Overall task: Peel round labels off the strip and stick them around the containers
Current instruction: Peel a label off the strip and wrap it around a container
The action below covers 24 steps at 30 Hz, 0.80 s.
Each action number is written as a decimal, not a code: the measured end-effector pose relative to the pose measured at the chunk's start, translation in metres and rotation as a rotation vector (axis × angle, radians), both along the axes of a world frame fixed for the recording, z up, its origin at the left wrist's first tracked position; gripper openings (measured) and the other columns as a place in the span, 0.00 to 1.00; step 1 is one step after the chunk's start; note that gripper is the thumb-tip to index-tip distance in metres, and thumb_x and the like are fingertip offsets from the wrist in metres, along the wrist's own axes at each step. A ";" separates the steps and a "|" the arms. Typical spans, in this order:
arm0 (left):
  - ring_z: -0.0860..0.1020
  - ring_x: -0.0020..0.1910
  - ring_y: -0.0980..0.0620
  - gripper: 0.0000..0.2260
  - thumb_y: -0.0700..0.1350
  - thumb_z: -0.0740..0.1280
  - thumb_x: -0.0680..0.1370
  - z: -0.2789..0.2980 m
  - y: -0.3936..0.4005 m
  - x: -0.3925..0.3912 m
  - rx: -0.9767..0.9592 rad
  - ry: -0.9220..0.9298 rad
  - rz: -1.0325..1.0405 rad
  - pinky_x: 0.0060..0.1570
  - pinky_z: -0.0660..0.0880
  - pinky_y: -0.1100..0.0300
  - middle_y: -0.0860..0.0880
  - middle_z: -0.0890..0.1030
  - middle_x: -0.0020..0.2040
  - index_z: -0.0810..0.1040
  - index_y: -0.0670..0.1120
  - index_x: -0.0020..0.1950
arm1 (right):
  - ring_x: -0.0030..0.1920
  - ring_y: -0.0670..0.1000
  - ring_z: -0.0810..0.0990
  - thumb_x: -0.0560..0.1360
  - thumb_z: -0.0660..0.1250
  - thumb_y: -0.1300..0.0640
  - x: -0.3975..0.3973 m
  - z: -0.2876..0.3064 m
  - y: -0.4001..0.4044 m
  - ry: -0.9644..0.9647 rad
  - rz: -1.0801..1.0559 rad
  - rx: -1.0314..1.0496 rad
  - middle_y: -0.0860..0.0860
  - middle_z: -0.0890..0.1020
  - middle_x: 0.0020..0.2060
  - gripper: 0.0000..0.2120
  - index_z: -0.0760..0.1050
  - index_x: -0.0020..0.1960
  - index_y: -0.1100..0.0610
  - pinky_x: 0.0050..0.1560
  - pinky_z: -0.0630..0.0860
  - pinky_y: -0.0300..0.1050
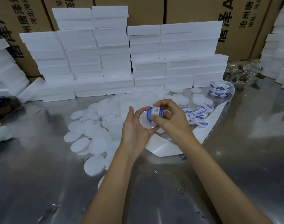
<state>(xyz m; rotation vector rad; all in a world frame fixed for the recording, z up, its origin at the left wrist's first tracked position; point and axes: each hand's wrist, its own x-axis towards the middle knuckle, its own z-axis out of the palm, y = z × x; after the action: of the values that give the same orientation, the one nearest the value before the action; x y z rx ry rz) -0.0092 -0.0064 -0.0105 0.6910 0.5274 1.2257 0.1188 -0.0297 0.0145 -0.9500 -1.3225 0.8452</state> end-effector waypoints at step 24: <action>0.79 0.59 0.44 0.22 0.56 0.51 0.85 0.011 -0.013 0.014 0.183 0.233 0.054 0.62 0.75 0.51 0.43 0.81 0.55 0.78 0.43 0.59 | 0.47 0.48 0.81 0.71 0.71 0.64 -0.003 -0.017 -0.002 -0.179 -0.149 0.061 0.43 0.79 0.50 0.14 0.77 0.53 0.50 0.42 0.76 0.35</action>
<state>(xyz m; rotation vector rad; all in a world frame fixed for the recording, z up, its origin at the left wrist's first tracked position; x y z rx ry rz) 0.0046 -0.0190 0.0006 0.9880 0.6349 1.2612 0.1159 -0.0316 -0.0027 -1.0809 -1.4022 0.6135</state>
